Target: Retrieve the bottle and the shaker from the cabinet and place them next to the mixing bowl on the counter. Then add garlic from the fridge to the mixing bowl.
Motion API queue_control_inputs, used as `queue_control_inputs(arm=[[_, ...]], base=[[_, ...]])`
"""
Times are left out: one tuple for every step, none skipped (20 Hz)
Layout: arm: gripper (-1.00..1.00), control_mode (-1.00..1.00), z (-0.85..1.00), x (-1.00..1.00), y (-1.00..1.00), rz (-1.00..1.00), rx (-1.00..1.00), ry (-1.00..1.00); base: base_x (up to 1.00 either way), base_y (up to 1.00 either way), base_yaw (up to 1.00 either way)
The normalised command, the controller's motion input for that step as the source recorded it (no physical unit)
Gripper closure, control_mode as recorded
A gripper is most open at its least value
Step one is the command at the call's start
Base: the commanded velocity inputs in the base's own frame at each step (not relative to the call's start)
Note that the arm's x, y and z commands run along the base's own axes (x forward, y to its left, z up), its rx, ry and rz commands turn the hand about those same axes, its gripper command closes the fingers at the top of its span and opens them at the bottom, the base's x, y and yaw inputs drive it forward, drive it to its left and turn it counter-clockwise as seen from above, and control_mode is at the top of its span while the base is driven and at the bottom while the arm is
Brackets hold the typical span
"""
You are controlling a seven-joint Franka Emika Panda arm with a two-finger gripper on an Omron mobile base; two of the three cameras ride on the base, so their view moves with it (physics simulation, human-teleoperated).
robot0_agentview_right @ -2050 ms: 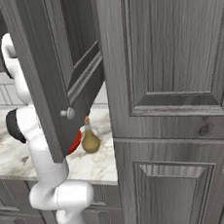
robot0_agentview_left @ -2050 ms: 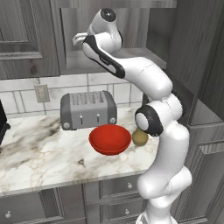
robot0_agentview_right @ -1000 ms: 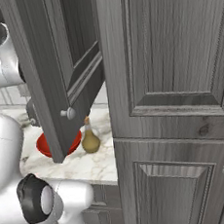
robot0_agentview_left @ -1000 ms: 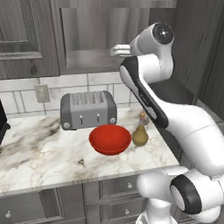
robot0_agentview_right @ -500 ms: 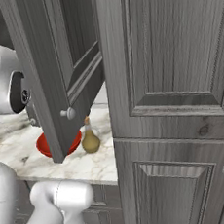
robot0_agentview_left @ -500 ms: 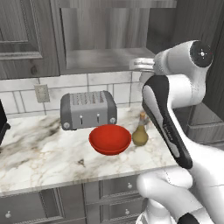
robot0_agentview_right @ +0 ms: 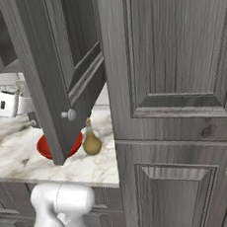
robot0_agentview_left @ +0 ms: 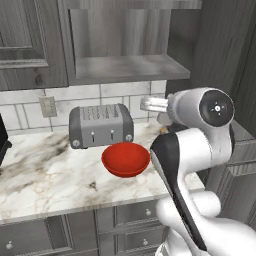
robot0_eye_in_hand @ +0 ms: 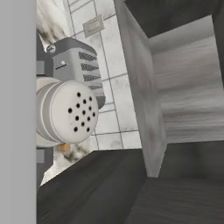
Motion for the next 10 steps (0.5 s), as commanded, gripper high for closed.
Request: queue_control_inputs(arm=[[1.00, -1.00, -0.53, 0.00, 0.87, -0.23, -0.01, 0.00], [1.00, -1.00, -0.56, 0.00, 0.86, -0.24, -0.01, 0.00], [1.00, -1.00, -0.68, 0.00, 0.98, -0.23, -0.01, 0.02], [1.00, -1.00, -0.71, 0.01, 1.00, -0.21, 0.00, 0.02], [1.00, -1.00, -0.69, 0.07, 1.00, -0.18, 0.00, 0.00], [1.00, -1.00, -0.62, 0.07, 0.99, -0.17, 0.00, 0.00], [1.00, -1.00, -0.54, 0.11, 0.94, -0.16, 0.00, 0.00], [1.00, -1.00, -0.49, 0.05, 0.90, -0.14, 0.00, 0.00], [1.00, -1.00, -0.48, 0.09, 0.88, -0.13, 0.00, 0.00], [1.00, -1.00, -0.46, 0.05, 0.93, -0.11, 0.00, 0.00]], base=[[0.00, 0.00, 0.00], [0.00, 0.00, 0.00], [0.00, 0.00, 0.00], [0.00, 0.00, 0.00], [0.00, 0.00, 0.00], [0.00, 0.00, 0.00], [0.00, 0.00, 0.00], [0.00, 0.00, 0.00], [0.00, 0.00, 0.00], [0.00, 0.00, 0.00]])
